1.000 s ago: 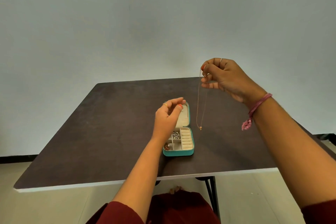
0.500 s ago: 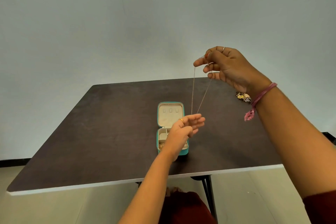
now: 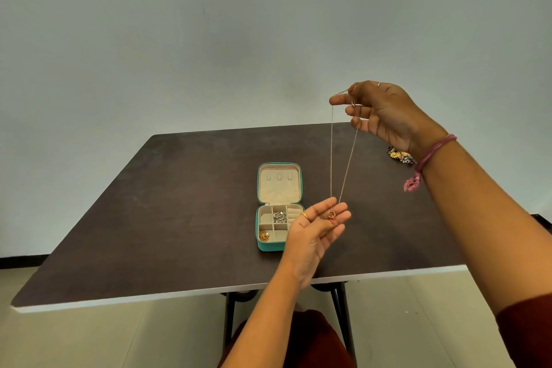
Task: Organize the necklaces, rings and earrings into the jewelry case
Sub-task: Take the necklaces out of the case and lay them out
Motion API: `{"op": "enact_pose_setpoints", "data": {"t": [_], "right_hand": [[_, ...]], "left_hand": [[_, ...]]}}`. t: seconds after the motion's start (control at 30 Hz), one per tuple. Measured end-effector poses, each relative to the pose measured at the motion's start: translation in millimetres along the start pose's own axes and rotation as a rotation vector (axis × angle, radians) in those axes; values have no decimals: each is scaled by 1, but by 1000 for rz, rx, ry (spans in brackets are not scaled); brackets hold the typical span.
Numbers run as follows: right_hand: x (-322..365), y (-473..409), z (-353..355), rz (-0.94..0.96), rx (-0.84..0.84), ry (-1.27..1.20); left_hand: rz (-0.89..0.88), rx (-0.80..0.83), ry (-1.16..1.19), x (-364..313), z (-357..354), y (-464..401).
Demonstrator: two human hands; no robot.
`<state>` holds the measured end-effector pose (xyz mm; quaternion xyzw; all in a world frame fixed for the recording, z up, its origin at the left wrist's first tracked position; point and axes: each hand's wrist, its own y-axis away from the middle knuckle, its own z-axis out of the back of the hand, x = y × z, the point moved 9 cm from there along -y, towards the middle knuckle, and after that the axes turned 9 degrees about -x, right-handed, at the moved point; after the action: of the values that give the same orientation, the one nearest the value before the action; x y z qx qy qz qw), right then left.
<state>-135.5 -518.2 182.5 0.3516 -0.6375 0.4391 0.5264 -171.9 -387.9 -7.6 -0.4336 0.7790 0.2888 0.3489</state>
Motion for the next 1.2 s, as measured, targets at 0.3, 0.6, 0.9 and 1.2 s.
{"op": "enact_pose_setpoints", "data": {"t": [0.3,0.6,0.9,1.2], "right_hand": [[-8,-9,11,-63,4,-23],[-5,-13,10,-85,289,304],[5,-26,17,137,342,777],[-16,-36,20,246,256,724]], "left_hand": [[-11,-63,-38,7,-1,1],[-81,-158,-202,19,11,5],[-87,-245,-240,32,19,14],[-175,-332,-449,25,25,29]]}}
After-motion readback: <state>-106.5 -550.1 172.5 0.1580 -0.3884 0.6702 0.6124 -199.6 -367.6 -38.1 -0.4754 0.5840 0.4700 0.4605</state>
